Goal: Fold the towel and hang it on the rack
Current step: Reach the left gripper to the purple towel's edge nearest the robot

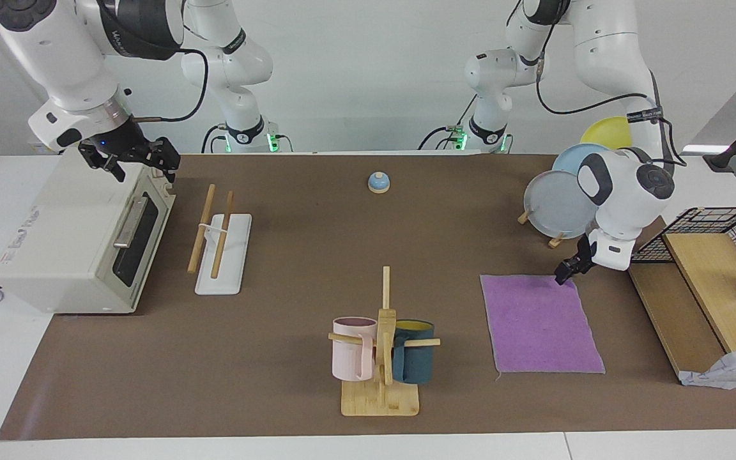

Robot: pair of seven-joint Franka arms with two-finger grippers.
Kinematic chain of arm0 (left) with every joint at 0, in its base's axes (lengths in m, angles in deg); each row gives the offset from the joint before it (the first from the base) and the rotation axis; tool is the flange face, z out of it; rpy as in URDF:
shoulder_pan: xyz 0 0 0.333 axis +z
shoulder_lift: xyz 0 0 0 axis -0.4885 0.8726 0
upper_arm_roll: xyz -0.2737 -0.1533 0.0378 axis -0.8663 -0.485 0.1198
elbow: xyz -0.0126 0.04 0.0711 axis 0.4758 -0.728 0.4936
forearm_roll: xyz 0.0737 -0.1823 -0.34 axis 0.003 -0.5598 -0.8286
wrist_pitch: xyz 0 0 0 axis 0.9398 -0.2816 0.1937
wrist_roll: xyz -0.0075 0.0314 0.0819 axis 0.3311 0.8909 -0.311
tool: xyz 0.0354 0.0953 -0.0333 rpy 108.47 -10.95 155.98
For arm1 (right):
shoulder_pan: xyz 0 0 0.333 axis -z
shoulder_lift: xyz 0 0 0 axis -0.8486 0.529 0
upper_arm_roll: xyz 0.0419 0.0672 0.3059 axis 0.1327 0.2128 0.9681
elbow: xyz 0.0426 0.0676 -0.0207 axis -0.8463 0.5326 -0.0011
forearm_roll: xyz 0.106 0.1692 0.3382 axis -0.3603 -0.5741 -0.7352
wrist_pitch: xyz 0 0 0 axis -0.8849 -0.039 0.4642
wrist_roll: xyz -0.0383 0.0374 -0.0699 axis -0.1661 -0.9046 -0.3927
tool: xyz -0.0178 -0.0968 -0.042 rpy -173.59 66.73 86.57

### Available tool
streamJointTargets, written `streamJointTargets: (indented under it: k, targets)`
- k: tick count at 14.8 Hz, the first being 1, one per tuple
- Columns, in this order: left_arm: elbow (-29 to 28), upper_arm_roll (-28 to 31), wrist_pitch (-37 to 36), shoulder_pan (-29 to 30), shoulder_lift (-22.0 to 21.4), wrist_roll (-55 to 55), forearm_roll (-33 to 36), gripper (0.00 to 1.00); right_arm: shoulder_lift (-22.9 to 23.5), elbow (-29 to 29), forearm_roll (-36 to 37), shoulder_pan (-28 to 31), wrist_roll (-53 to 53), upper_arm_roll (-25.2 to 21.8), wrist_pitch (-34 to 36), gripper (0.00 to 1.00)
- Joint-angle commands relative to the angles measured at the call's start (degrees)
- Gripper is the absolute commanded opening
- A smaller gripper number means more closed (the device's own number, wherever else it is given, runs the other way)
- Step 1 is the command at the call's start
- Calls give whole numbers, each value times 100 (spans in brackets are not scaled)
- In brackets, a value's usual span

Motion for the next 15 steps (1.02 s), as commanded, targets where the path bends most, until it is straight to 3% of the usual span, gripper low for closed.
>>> streamJointTargets:
  k: [1,3,6,8,13,15]
  targets:
    - [-126,-15,275,104,46,-89,-68,71,-105,97,15,53,-111,30,-6,100]
    - [-126,-23,275,149,46,-89,-68,68,-105,97,15,53,-111,30,-6,100]
    - [-126,-23,275,149,64,-89,-68,53,-105,97,15,53,-111,30,-6,100]
    - [-126,-23,275,149,73,-89,-76,34,-105,97,15,53,-111,30,-6,100]
    - [-117,-23,266,140,81,-89,-217,0,-105,97,15,53,-111,30,-6,100]
    - [-100,-23,258,140,81,-62,-208,0,-105,97,15,53,-111,30,-6,100]
